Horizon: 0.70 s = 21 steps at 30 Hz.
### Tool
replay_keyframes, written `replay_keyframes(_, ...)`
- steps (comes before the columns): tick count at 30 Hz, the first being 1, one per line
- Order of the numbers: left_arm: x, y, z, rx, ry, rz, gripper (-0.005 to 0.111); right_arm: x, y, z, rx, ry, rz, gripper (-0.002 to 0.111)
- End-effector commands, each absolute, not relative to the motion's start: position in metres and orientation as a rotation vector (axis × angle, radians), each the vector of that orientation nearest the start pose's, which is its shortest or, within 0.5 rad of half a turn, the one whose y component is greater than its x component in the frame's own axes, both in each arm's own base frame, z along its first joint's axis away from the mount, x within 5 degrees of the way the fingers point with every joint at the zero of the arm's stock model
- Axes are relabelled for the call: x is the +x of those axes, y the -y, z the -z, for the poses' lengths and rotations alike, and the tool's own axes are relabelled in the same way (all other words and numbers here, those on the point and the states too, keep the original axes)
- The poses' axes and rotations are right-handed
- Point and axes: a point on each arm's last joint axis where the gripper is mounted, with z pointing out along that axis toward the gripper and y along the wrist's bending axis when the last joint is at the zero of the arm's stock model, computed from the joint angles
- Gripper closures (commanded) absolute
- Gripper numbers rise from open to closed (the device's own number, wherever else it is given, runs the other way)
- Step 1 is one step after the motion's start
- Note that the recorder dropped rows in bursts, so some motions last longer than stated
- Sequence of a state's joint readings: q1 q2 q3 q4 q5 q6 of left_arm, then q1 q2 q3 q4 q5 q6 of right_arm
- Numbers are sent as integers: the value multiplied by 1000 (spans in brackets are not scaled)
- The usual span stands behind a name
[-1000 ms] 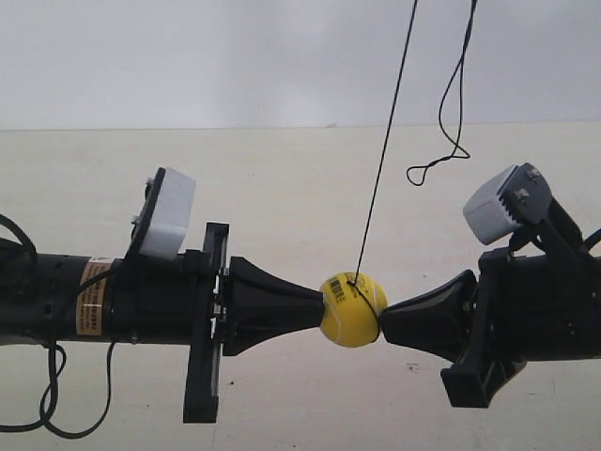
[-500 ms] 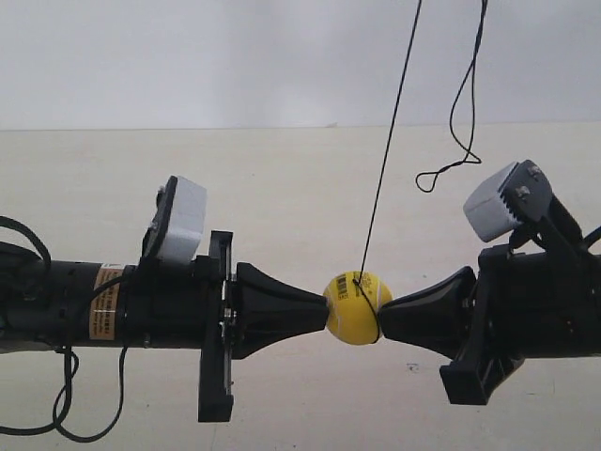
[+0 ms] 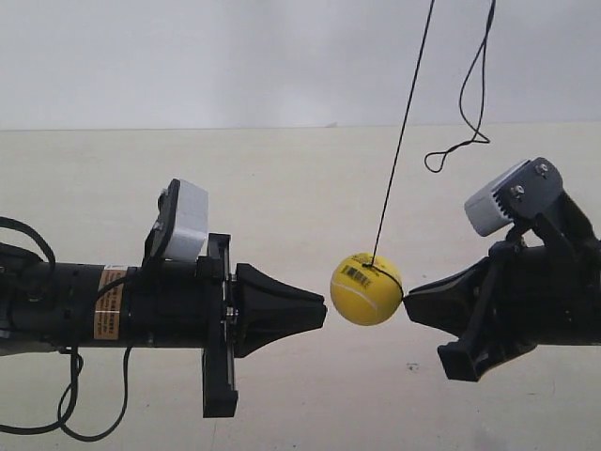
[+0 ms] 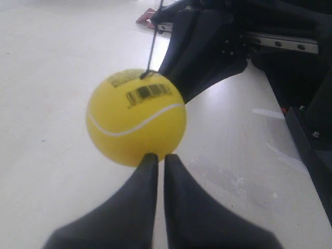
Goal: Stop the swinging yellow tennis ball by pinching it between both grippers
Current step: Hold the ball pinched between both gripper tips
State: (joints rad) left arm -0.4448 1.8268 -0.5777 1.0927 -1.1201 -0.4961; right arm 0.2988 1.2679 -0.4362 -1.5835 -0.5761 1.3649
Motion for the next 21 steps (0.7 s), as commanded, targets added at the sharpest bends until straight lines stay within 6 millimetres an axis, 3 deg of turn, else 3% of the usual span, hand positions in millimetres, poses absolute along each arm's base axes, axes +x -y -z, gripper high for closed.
replay_keyframes(1,221,188,-145,1158,-1548,1069,102,180,-112,-200,-868,-2079,-780,108)
replay_keyframes(21,219,189,-148,1147,-1504,1112,102,178,-116,-204,-893,-2032,-845,108)
